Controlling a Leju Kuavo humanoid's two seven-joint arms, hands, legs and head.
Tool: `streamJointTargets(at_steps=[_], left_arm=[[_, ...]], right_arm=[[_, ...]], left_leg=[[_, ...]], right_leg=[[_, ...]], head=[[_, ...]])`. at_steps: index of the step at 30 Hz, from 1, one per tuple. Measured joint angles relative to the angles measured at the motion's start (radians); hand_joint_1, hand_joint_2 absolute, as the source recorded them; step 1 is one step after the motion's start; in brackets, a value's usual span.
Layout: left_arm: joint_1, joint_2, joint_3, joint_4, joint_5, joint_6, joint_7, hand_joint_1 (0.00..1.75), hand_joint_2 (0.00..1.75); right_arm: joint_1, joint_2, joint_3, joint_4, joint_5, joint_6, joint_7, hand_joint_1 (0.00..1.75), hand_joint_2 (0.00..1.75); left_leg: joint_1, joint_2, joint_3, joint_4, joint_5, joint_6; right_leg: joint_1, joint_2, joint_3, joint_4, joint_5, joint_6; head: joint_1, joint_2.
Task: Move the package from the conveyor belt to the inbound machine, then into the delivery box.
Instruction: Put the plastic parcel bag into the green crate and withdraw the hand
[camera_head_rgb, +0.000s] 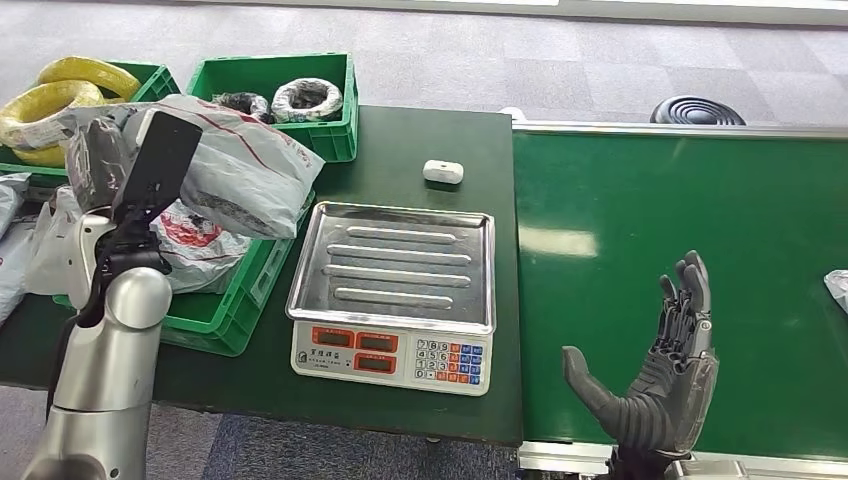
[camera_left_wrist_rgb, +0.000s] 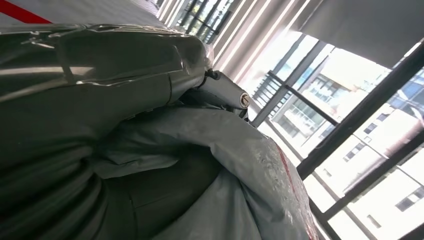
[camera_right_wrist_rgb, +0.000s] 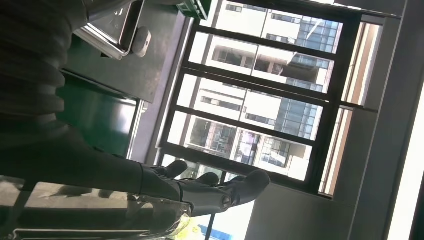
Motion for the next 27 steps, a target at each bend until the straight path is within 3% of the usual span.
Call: streamJointTargets(at_steps=[4,5,8,9,12,16,27], left_arm=[[-0.017,0.053,0.066,0.117,-0.037,-0.022,0.017,1.75,1.75],[-0.016,0.063,0.079,0.148,-0.044,-0.023,0.02,1.54,1.75],[0.0,0.082,0.125,0.23,-0.035,-0.03,0.008,0.23,1.75],[0.008,0.087,0.138,0.249,-0.029,-0.042,-0.004,0.0,1.75],[0.03,0.098,0.156,0.274,-0.04,-0.086,-0.029,0.0,1.75],[0.048,0.1,0.176,0.263,-0.052,-0.075,-0.018,0.0,1.75],[0.077,0.052,0.215,0.047,0.219,-0.055,-0.136,0.0,1.75]], right_arm=[[0.01,-0.003,0.0,0.0,-0.005,0.017,0.0,0.0,1.75],[0.011,-0.004,0.0,0.0,-0.005,0.021,-0.001,0.0,1.75],[0.019,-0.007,0.001,0.0,-0.006,0.03,-0.003,0.0,1.75],[0.021,-0.008,0.001,0.0,-0.008,0.036,-0.003,0.0,1.75],[0.025,-0.008,0.001,0.0,-0.022,0.073,-0.005,0.0,1.75],[0.026,-0.008,0.0,0.0,-0.026,0.118,-0.009,0.0,1.75],[0.039,-0.006,-0.016,0.0,-0.024,0.125,-0.009,0.0,1.75]], left_leg=[[0.0,0.0,0.0,0.0,0.0,0.0],[0.001,0.0,0.0,0.0,0.0,0.0],[0.001,0.001,0.0,0.0,0.0,-0.001],[0.001,0.001,0.0,0.0,0.0,-0.001],[0.0,0.0,-0.001,0.0,0.0,0.0],[0.0,0.0,0.0,0.0,0.0,0.0],[0.0,0.0,0.0,0.0,0.0,-0.001]], right_leg=[[0.0,0.0,0.0,0.001,0.0,0.0],[0.001,0.0,0.0,0.001,0.0,0.0],[0.001,0.001,-0.001,0.001,0.0,0.0],[0.001,0.001,-0.001,0.001,0.0,0.0],[0.0,0.0,0.0,0.001,0.0,0.0],[0.0,0.001,0.0,0.0,0.0,0.0],[0.0,0.0,0.0,0.0,0.0,0.0]], head=[[0.0,0.0],[0.0,0.0],[0.0,0.0],[0.0,0.0],[0.0,0.0],[0.0,0.0],[0.0,0.0]])
